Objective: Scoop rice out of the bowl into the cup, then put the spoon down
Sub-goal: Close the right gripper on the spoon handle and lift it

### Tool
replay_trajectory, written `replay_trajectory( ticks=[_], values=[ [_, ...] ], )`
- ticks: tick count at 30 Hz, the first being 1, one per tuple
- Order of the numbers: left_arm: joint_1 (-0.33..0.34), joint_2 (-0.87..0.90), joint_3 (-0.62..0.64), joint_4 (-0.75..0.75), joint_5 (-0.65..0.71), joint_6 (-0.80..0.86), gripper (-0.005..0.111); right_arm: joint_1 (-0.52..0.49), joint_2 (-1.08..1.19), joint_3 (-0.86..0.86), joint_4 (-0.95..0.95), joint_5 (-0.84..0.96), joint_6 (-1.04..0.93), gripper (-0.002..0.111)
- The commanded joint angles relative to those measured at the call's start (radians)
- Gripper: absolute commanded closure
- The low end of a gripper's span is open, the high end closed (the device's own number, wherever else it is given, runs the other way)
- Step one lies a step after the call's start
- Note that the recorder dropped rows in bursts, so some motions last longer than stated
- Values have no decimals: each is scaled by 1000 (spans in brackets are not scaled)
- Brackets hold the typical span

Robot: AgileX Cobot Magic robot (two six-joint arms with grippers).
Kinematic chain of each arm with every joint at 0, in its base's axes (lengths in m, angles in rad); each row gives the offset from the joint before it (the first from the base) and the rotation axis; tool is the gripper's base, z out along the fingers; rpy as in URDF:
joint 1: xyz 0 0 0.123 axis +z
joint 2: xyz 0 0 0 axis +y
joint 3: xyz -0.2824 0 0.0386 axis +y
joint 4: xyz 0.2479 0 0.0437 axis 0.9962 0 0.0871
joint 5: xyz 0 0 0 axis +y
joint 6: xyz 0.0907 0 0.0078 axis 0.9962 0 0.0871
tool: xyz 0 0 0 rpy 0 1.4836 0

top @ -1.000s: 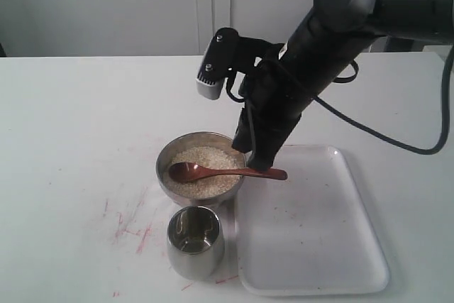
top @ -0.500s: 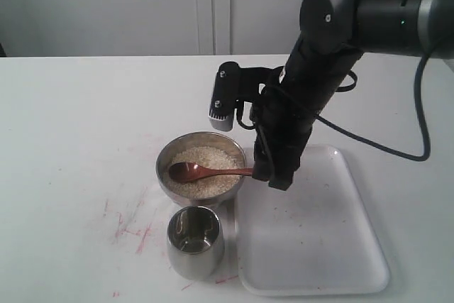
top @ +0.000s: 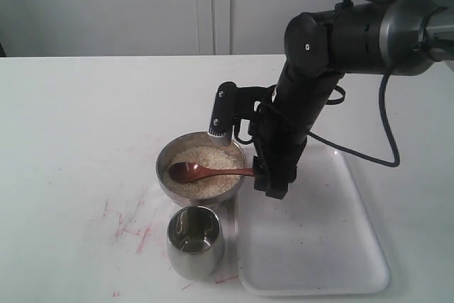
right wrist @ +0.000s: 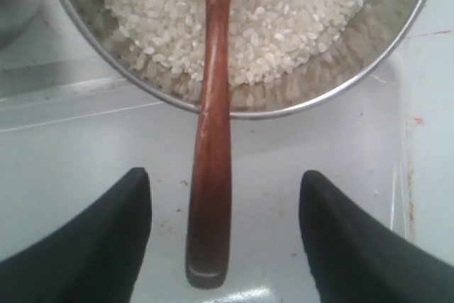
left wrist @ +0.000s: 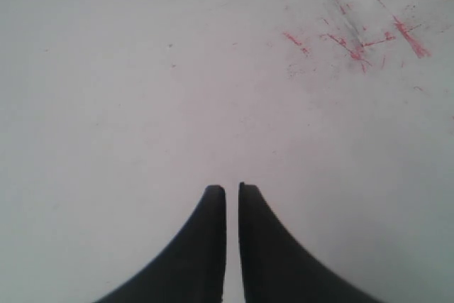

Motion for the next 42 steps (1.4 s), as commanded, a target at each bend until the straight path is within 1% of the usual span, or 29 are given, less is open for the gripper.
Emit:
replay_trajectory(
  ticks=[1,4,11,16,17,18,19,24,27,28,29,33,35,36,37,39,42],
  values=[
    [-7,-4,9,-6,48,-5,92,-1,16,-7,-6,-18,7,52],
    [-7,-4,9,-6,48,-5,92,-1,31,-7,-6,-18,7,55],
    [-7,-4,9,-6,48,-5,92,-1,53,-7,3,-18,9,56],
    [-7,-4,9,-6,48,-5,92,-1,57,-7,13,-20,9,63],
    [-7,-4,9,-6,48,-5,92,-1,57,-7,13,-20,9,68],
    [-7,-4,9,-6,48,-5,92,-1,57,-7,13,-20,9,70],
    [-7,-4,9,-6,48,-5,92,-1,57,-7,13,-20,9,75],
    [-7,-4,9,-6,48,-5,92,-1,57,-7,20,-11,9,87],
    [-7,-4,9,-6,48,-5,92,-1,51,-7,20,13,9,100],
    [-7,-4,9,-6,48,-5,92,1,40,-7,20,18,9,106],
    [-7,-4,9,-6,48,-5,92,1,20,-7,20,23,4,108],
    [-7,-4,9,-6,48,-5,92,1,-58,-7,35,67,15,108],
    [-7,-4,9,-6,48,-5,92,1,-94,-7,35,107,86,108],
    [-7,-4,9,-6,48,-5,92,1,-129,-7,29,147,173,108],
    [-7,-4,9,-6,48,-5,92,1,-147,-7,18,171,216,108],
    [-7,-4,9,-6,48,-5,92,5,-184,-7,1,218,272,108],
    [-7,-4,9,-6,48,-5,92,37,-237,-7,-88,277,369,108]
  ],
)
